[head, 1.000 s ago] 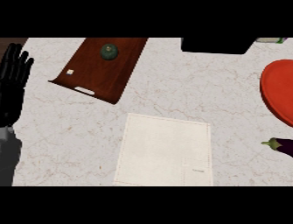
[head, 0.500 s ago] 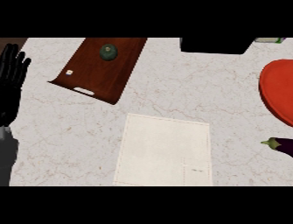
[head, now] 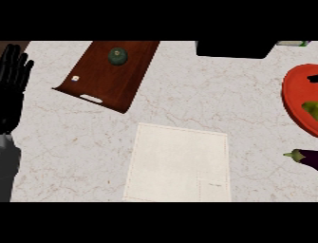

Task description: Pick the pear from the placemat and place it in the bowl

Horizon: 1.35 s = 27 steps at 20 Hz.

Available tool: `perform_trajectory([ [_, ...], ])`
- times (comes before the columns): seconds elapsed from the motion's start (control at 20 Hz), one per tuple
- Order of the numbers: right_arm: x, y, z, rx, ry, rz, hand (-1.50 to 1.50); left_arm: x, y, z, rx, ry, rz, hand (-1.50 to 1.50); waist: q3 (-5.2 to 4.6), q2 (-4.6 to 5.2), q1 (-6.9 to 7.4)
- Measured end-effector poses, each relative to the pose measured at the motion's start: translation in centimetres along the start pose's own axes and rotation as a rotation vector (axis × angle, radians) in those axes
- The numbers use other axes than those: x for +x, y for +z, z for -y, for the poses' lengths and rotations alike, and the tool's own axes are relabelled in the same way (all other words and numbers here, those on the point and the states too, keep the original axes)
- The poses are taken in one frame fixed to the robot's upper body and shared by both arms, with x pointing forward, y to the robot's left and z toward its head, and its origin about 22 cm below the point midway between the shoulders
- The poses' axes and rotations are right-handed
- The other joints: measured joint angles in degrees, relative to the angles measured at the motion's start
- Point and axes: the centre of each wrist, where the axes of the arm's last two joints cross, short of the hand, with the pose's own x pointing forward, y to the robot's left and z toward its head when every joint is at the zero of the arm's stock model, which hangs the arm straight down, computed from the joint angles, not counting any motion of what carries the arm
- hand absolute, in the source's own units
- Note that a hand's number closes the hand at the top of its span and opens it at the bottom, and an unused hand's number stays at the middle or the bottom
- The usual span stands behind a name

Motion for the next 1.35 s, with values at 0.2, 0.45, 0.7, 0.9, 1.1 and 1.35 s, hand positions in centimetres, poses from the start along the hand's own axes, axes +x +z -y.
perform_trajectory([
  [0.2, 0.2, -0.6, 0.0, -0.111, -0.120, 0.037, -1.50, 0.1, -0.2, 0.0, 0.007, 0.001, -0.001, 0.00, 0.02, -0.05, -0.35],
  [0.45, 0.3, 0.1, 1.8, -0.299, -0.251, 0.050, -1.50, -0.3, 0.2, -0.1, 0.006, 0.005, -0.002, 0.00, 0.07, 0.20, -0.06],
  [0.7, 0.0, 2.6, 3.9, -0.426, -0.352, -0.001, -1.50, -0.1, 0.0, 0.1, -0.003, 0.010, 0.010, 0.00, 0.22, 0.72, 0.41],
  [0.9, -0.3, 4.8, 5.3, -0.485, -0.416, -0.040, -1.50, -0.2, 0.0, 0.1, -0.006, 0.013, 0.013, 0.00, 0.36, 1.09, 0.53],
  [1.1, -0.4, 6.3, 6.3, -0.533, -0.461, -0.059, -1.50, 0.1, -0.1, 0.2, -0.009, 0.018, 0.020, 0.00, 0.61, 1.46, 0.87],
  [1.35, -0.5, 7.8, 7.1, -0.561, -0.494, -0.079, -1.50, 0.4, -0.1, 0.3, -0.009, 0.021, 0.029, 0.00, 0.91, 1.67, 1.19],
])
